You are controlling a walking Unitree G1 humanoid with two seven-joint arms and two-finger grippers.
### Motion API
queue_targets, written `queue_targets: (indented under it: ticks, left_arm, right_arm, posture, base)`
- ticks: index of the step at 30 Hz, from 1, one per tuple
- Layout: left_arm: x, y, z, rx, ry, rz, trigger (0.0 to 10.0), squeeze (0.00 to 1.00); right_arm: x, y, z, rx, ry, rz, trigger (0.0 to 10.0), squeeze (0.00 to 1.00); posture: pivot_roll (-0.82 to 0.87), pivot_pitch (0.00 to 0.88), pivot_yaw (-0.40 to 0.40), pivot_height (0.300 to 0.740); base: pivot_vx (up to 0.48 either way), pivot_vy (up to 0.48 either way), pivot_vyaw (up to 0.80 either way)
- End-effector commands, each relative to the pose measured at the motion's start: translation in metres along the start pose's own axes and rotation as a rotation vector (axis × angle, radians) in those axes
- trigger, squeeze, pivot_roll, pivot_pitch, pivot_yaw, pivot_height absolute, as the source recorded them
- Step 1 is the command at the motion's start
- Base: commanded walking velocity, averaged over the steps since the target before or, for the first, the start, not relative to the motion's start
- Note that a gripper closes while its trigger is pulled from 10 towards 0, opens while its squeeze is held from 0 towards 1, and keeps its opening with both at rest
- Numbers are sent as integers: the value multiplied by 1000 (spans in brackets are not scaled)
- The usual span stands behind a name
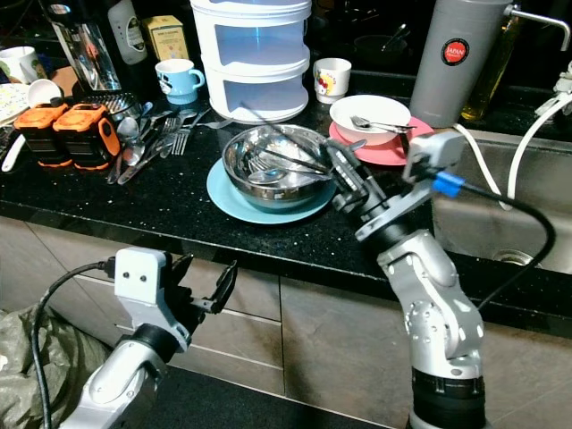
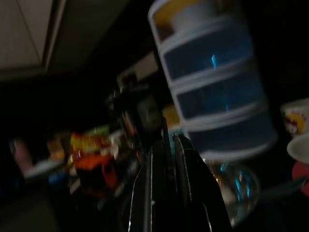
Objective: Kitchen organization
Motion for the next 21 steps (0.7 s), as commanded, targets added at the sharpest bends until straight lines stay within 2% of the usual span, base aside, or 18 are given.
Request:
queue_targets:
  ticks: [1,2,3,4,5,13,14,15,16,18,20,21]
  left_arm:
    - [-3,0,-2,-8,4,10,10000,0]
    - [-3,0,-3,-9,4,9,10000,0]
    - [-2,0,-3,-9,3,8,10000,0]
    - [-2,1,-3,-9,3,8,10000,0]
    - [-2,1,-4,-9,3,7,10000,0]
    - [0,2,-6,-14,2,-8,10000,0]
    - [0,2,-6,-14,2,-8,10000,0]
    - [0,2,-6,-14,1,-9,10000,0]
    - [0,2,-6,-14,1,-9,10000,0]
    - [1,2,-7,-14,1,-10,10000,0]
    - [1,2,-7,-14,1,-10,10000,0]
    - [1,2,-7,-16,0,-14,10000,0]
  right_arm:
    - [12,2,5,25,58,-56,0,0]
    - [22,3,9,39,70,-102,0,0]
    - [40,2,11,43,61,-176,2706,0]
    - [46,1,10,38,49,-201,2706,0]
    - [55,-1,9,27,37,-239,10000,0]
    - [100,-16,4,-53,-105,-447,10000,0]
    - [100,-16,4,-53,-105,-447,10000,0]
    - [113,-21,8,-56,-135,-500,10000,0]
    - [113,-21,8,-56,-135,-500,10000,0]
    - [126,-27,14,-55,-171,-541,10000,0]
    - [126,-27,14,-55,-171,-541,10000,0]
    - [143,-34,25,-53,-230,-588,10000,0]
  posture:
    - [142,0,27,740]
    - [142,0,25,740]
    - [142,0,25,740]
    - [139,0,24,740]
    - [138,0,23,740]
    - [127,0,20,740]
    - [127,0,20,740]
    - [128,0,20,740]
    - [128,0,20,740]
    - [126,0,22,740]
    - [126,0,22,740]
    - [123,0,25,740]
  base:
    - [0,0,0]
    - [0,0,0]
    - [0,0,0]
    - [0,0,0]
    - [0,0,0]
    - [0,0,0]
    - [0,0,0]
    - [0,0,0]
    - [0,0,0]
    - [0,0,0]
    - [0,0,0]
    - [0,0,0]
Point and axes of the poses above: a point about 5 cm out from each wrist's last joint towards the gripper, its own y axis pointing out of the wrist towards the gripper, its own z axis along the axis of the wrist's last joint, x = y × z, the point moved 6 cm from there along y, pointing out of the wrist towards the gripper, and after that the axes turned 13 degrees about -y, right-handed, at the moved point
